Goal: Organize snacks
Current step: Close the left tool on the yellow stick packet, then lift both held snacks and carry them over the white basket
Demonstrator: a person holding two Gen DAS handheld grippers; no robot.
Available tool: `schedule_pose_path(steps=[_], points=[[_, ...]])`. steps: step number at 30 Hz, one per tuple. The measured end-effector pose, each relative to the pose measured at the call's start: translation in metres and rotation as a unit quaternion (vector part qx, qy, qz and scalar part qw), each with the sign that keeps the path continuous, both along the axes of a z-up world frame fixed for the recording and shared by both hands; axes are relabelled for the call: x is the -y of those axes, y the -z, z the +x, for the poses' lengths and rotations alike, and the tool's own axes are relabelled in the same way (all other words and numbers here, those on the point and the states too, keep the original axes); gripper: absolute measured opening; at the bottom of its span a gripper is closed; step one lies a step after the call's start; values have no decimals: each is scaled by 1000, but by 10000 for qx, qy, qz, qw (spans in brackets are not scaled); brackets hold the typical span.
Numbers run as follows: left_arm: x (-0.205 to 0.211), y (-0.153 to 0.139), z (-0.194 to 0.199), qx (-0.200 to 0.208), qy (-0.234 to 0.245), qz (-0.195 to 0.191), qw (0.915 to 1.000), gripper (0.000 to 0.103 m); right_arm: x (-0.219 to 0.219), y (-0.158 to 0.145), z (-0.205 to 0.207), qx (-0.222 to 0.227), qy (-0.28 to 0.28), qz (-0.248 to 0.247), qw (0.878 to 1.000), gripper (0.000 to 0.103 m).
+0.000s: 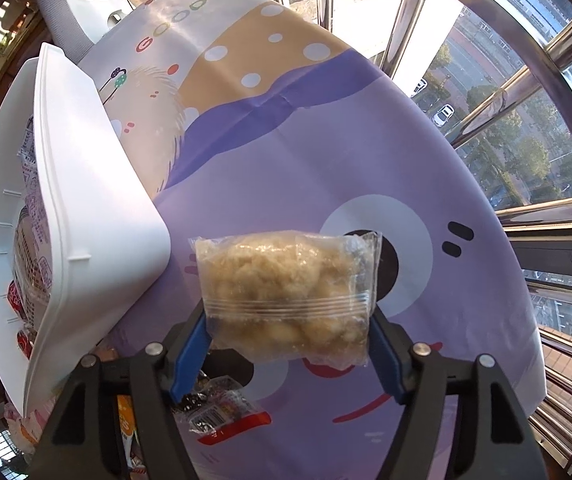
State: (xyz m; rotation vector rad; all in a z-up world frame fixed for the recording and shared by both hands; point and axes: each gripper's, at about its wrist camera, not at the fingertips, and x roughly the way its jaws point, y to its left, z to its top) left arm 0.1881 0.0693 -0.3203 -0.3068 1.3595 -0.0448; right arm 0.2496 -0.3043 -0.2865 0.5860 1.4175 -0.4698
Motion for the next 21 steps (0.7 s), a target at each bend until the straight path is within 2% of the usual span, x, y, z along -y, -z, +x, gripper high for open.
schedule_pose_path(steps=[14, 21], points=[[-5, -15, -19, 260, -227, 42, 9994, 24, 5, -3, -22, 193, -111, 8, 9998, 62], [-1, -33, -33, 434, -305, 89, 9986, 25, 11, -19, -35, 466, -252, -48, 9986, 62]])
